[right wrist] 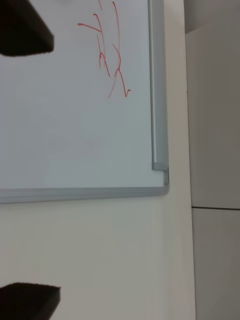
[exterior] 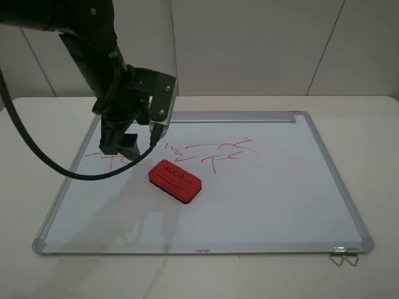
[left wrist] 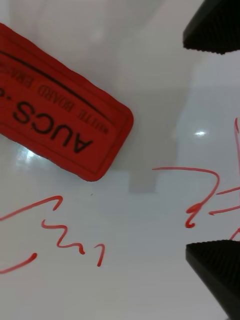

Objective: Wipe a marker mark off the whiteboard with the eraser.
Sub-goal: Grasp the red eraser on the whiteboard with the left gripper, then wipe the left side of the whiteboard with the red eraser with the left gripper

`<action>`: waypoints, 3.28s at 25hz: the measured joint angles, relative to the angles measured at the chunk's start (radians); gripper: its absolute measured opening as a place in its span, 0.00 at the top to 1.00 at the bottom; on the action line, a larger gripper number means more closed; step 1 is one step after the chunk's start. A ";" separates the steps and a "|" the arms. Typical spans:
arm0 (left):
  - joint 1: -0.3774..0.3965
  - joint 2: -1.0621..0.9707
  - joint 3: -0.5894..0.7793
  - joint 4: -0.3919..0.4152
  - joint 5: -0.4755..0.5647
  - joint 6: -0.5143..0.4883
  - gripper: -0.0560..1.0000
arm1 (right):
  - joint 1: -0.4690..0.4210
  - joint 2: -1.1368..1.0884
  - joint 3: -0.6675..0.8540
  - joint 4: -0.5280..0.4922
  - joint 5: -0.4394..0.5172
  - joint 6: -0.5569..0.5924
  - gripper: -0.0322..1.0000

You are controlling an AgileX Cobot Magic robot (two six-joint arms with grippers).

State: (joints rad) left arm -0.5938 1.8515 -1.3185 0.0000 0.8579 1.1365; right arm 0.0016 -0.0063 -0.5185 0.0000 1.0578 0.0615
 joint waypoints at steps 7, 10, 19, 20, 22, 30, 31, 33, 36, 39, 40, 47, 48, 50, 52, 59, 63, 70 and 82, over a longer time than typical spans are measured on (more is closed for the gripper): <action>-0.077 0.166 -0.173 0.038 0.174 0.028 0.24 | 0.000 0.000 0.000 0.000 0.000 0.000 0.17; -0.100 0.218 -0.198 0.051 0.176 0.054 0.24 | 0.000 0.000 0.000 -0.006 0.000 0.000 0.17; -0.142 0.274 -0.201 0.050 0.132 0.075 0.24 | 0.000 0.000 0.000 0.000 0.000 0.000 0.17; -0.142 0.274 -0.199 0.050 0.116 0.075 0.24 | 0.000 0.000 0.000 0.000 0.000 0.000 0.17; -0.142 0.274 -0.185 0.050 0.082 0.075 0.24 | 0.000 0.000 0.000 -0.006 0.000 0.000 0.17; -0.142 0.276 -0.145 0.047 0.001 0.124 0.24 | 0.000 0.000 0.000 -0.006 0.000 0.000 0.17; -0.142 0.277 -0.145 0.047 -0.001 0.127 0.24 | 0.000 0.000 0.000 -0.006 0.000 0.000 0.17; -0.142 0.287 -0.145 0.046 -0.008 0.128 0.24 | 0.000 0.000 0.000 -0.006 0.000 0.000 0.17; -0.142 0.309 -0.145 0.046 -0.016 0.128 0.24 | 0.000 0.000 0.000 -0.006 0.000 0.000 0.17; -0.151 0.316 -0.143 0.046 -0.017 0.128 0.24 | 0.000 0.000 0.000 -0.006 0.000 0.000 0.17; -0.151 0.316 -0.143 0.045 -0.017 0.128 0.24 | 0.000 0.000 0.000 0.000 0.000 0.000 0.17; -0.152 0.340 -0.143 0.046 -0.017 0.131 0.25 | 0.000 0.000 0.000 -0.006 0.000 0.000 0.17; -0.153 0.340 -0.143 0.047 -0.017 0.131 0.27 | 0.000 0.000 0.000 -0.006 0.000 0.000 0.17; -0.153 0.340 -0.143 0.058 -0.017 0.131 0.34 | 0.000 0.000 0.000 0.000 0.000 0.000 0.17; -0.154 0.340 -0.143 0.064 -0.016 0.132 0.38 | 0.000 0.000 0.000 0.000 0.000 0.000 0.17; -0.154 0.340 -0.143 0.065 -0.014 0.133 0.38 | 0.000 0.000 0.000 0.000 0.000 0.000 0.17; -0.154 0.340 -0.143 0.065 -0.014 0.134 0.38 | 0.000 0.000 0.000 0.000 0.000 0.000 0.17; -0.154 0.340 -0.143 0.062 -0.013 0.134 0.38 | 0.000 0.000 0.000 0.000 0.000 0.000 0.17; -0.100 0.229 -0.141 0.039 0.017 -0.386 0.38 | 0.000 0.000 0.000 -0.006 0.000 0.000 0.17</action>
State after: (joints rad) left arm -0.6942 2.0805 -1.4596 0.0387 0.8752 0.7505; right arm 0.0016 -0.0063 -0.5185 -0.0057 1.0578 0.0615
